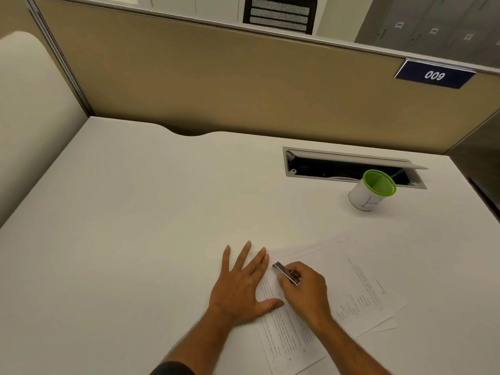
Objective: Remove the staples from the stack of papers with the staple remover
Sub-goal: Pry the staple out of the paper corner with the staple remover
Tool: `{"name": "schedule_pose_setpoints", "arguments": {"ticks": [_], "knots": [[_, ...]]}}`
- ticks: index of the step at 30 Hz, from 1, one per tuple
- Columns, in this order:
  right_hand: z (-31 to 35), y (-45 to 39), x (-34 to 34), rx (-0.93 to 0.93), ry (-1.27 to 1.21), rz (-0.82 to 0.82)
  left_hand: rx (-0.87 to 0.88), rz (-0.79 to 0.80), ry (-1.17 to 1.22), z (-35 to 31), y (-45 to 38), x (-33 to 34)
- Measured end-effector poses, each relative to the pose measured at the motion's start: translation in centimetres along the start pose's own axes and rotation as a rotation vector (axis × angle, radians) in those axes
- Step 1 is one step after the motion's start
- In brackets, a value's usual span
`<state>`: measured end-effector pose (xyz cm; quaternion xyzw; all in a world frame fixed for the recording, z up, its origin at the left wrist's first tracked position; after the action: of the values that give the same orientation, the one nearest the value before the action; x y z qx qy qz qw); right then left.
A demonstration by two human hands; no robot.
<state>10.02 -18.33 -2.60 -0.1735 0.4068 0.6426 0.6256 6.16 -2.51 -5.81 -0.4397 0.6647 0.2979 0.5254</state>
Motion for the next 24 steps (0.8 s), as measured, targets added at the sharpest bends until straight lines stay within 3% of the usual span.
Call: {"name": "schedule_pose_setpoints", "arguments": {"ticks": [4, 19, 24], "knots": [[0.3, 0.3, 0.5, -0.110, 0.184, -0.048, 0.003, -0.018, 0.011, 0.0, 0.0, 0.0], [1.0, 0.4, 2.0, -0.240, 0.382, -0.141, 0.026, -0.060, 0.017, 0.2, 0.0, 0.6], [1.1, 0.2, 1.8, -0.166, 0.329, -0.097, 0.017, -0.048, 0.018, 0.3, -0.1, 0.5]]}}
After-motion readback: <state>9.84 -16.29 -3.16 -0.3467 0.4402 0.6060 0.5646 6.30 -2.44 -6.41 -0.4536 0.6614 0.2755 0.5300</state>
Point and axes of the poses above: each hand's wrist, its own y-axis away from the middle knuckle, its own x-axis out of the palm, z = x × y, the point moved 4 cm from there along -y, towards the middle knuckle, and after that the axes turned 15 degrees about x, right-handed, at the moved point
